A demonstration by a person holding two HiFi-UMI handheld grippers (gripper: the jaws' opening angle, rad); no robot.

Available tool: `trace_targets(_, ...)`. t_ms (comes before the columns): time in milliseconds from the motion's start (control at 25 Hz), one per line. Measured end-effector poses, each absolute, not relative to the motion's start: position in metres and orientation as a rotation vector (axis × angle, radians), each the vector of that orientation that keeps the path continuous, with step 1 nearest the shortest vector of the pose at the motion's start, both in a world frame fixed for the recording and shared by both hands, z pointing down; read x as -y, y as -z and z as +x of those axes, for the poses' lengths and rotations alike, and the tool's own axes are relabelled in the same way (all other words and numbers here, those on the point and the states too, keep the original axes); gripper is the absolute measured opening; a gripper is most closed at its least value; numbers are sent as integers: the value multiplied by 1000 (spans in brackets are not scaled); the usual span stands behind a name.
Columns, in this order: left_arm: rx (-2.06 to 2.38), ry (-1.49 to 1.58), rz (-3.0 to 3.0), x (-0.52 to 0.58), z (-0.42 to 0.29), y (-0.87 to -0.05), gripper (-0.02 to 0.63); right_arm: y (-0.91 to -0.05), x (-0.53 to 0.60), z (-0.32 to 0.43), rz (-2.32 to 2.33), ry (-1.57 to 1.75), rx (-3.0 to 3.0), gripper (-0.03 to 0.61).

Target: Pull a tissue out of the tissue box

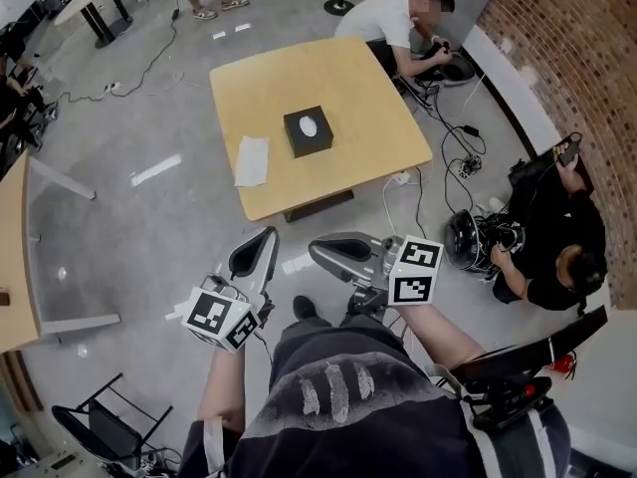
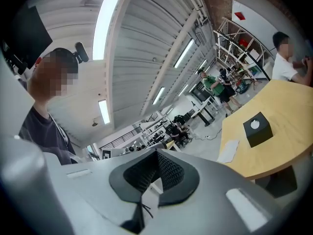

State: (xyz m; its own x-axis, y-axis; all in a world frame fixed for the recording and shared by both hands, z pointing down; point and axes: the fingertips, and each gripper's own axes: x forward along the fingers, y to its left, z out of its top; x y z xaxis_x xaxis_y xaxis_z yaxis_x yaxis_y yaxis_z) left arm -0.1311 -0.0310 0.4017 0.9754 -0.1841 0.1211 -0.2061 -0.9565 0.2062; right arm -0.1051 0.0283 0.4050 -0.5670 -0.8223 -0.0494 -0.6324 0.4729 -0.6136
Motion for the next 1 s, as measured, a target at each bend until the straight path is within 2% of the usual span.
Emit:
trace_targets(720, 328, -278, 2966, -82, -61, -399, 0, -390, -132, -39, -1143, 689, -2402, -2)
trace_targets(1000, 372, -321, 2943, -101, -64, -409, 0, -409, -147, -41, -1108, 750, -2420, -2)
